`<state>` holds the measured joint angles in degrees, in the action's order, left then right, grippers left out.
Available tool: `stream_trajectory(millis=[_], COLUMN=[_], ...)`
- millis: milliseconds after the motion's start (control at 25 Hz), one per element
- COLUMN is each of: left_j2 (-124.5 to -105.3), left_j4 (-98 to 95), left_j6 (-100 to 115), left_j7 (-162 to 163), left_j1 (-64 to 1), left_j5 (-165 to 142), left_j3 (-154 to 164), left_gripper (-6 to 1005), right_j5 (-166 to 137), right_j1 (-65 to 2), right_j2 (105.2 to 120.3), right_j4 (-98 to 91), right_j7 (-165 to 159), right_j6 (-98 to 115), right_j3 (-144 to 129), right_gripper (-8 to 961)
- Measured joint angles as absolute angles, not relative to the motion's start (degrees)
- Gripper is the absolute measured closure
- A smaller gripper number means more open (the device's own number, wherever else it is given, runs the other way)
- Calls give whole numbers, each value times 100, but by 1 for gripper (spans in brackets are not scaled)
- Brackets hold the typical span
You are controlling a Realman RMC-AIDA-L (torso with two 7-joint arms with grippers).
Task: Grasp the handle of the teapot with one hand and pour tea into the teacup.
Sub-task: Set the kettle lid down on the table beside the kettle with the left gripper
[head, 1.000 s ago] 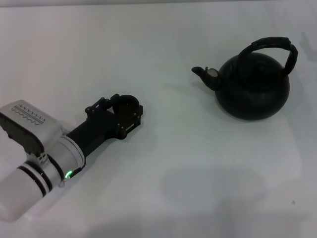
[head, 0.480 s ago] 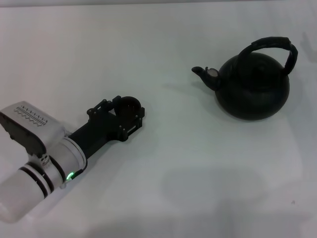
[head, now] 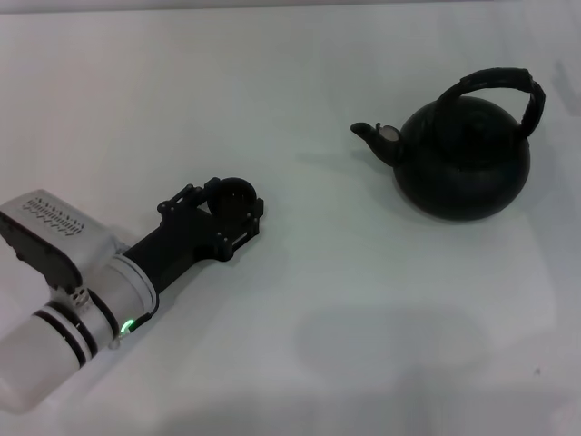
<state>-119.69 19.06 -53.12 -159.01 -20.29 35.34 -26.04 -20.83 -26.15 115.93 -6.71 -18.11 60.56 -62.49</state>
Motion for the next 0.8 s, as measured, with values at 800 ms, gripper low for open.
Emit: stream_trajectory(millis=[800], left_j2=[-11941], left_j4=[1867], left_j6=[-5633], left_j7=[-15908], left_j1=[-1905], left_j5=[3505], left_j3=[-2644], left_gripper=[189], right_j5=[-2083], right_j1=[-2599], right_j2=[11593], right_j4=[-632], right_j7=[-1810], right_j6=[6205], right_j3=[-6249], right_gripper=[139])
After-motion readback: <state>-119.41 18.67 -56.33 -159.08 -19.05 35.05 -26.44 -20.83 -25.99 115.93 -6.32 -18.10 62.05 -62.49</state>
